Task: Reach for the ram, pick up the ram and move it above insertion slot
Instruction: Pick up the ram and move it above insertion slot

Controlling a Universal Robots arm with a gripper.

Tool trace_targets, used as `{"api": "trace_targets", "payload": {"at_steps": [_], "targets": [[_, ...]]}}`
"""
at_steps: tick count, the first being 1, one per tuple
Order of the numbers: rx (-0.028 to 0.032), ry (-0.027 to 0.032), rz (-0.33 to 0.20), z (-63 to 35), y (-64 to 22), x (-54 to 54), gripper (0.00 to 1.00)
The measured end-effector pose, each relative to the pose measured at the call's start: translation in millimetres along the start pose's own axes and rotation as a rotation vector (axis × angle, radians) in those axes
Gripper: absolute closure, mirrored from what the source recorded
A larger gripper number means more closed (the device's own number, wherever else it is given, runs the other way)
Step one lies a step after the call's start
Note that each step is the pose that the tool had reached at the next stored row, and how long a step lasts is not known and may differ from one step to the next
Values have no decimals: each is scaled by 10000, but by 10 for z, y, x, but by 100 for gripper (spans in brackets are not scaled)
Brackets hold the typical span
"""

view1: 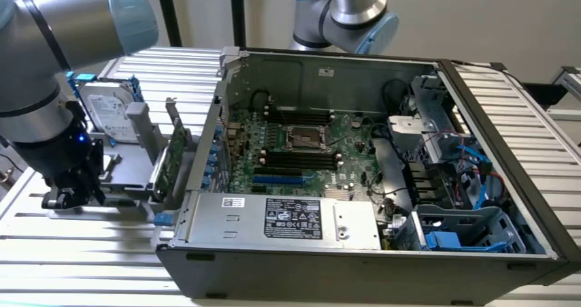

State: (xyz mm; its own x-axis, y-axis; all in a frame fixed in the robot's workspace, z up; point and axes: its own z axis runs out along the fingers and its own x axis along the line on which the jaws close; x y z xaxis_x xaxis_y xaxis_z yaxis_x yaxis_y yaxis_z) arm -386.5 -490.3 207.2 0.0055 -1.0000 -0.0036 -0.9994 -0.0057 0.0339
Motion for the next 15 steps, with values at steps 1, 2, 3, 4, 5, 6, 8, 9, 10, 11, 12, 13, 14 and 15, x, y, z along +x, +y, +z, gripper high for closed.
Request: {"api": "trace_targets", "payload": {"at_steps": [1, 2, 3, 4, 5, 6, 8, 9, 10, 11, 12, 13, 14, 15], "targets": [[0, -5, 0, -15, 0, 0, 87], [0, -10, 0, -31, -1, 0, 87], [0, -18, -1, -49, -1, 0, 87], [0, -25, -1, -67, -2, 0, 87], [0, -35, -1, -85, -3, 0, 87], [0, -45, -1, -103, -4, 0, 87], [1, -69, -2, -137, -6, -1, 87], [2, -80, -2, -154, -7, -1, 87], [0, -91, -3, -177, -8, 0, 87], [0, -102, -4, -201, -9, 0, 87], [0, -113, -4, -228, -10, 0, 87], [1, -123, -4, -258, -11, -1, 87], [1, -131, -4, -296, -13, -1, 87], [0, -136, -5, -336, -16, -1, 87]]}}
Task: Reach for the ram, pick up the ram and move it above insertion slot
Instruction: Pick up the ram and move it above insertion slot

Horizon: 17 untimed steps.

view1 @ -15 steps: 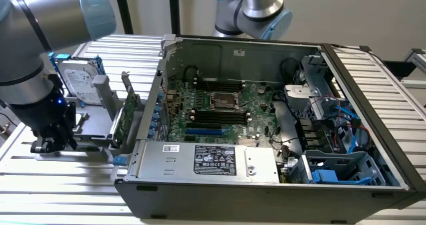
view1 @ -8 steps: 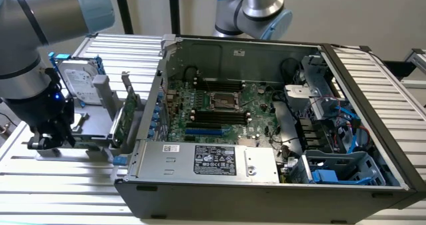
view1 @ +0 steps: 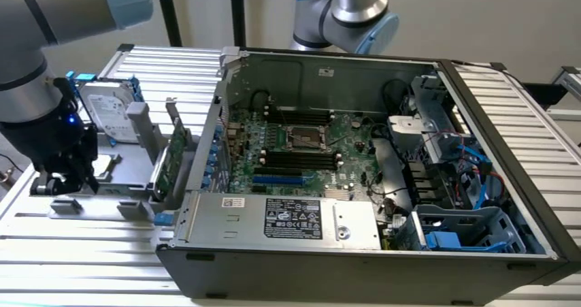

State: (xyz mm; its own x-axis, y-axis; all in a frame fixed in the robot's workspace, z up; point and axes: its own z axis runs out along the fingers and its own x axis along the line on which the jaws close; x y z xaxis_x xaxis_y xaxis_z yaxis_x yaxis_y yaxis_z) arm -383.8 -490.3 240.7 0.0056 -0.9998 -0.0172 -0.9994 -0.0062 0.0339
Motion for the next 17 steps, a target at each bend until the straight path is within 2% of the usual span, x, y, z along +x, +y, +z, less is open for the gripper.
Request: {"api": "trace_targets", "payload": {"at_steps": [5, 8, 13, 17], "targets": [[1, -16, 0, -225, -35, -4, 87], [1, -27, 0, -366, -83, -6, 87], [0, -46, -1, -596, -195, -9, 87], [1, -73, -3, -782, -321, -10, 87]]}}
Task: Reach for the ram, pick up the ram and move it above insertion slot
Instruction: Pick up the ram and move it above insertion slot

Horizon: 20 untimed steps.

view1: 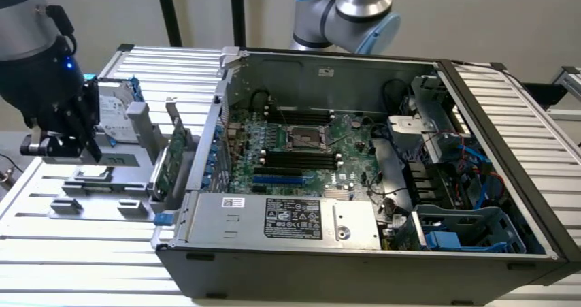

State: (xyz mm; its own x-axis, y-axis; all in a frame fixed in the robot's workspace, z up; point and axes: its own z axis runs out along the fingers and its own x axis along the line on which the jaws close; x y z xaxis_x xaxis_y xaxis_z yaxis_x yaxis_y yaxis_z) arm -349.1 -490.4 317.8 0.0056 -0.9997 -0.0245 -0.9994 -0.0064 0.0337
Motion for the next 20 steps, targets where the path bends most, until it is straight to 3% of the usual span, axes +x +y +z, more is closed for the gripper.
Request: {"api": "trace_targets", "payload": {"at_steps": [9, 20], "targets": [[-4, -99, -12, -403, -360, -7, 87], [-17, -325, -42, -836, -849, -15, 87]]}}
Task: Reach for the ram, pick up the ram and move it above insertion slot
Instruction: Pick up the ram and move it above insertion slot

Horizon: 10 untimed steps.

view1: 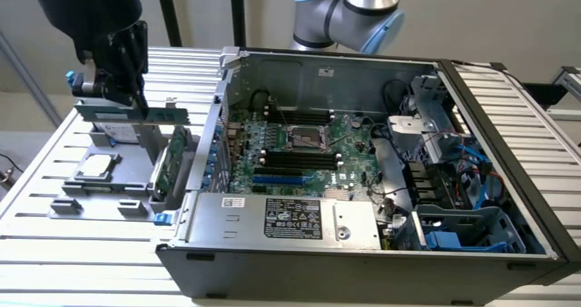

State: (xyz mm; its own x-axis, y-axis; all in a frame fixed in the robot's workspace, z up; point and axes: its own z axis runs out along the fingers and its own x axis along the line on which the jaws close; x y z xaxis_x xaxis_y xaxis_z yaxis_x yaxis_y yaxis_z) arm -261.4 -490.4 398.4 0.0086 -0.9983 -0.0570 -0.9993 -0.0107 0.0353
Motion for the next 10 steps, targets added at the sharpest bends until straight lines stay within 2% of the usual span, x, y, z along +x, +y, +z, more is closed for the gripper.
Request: {"api": "trace_targets", "payload": {"at_steps": [3, 10], "targets": [[-7, -90, -5, -88, -132, -4, 87], [-8, -404, -18, -181, -448, -5, 87]]}}
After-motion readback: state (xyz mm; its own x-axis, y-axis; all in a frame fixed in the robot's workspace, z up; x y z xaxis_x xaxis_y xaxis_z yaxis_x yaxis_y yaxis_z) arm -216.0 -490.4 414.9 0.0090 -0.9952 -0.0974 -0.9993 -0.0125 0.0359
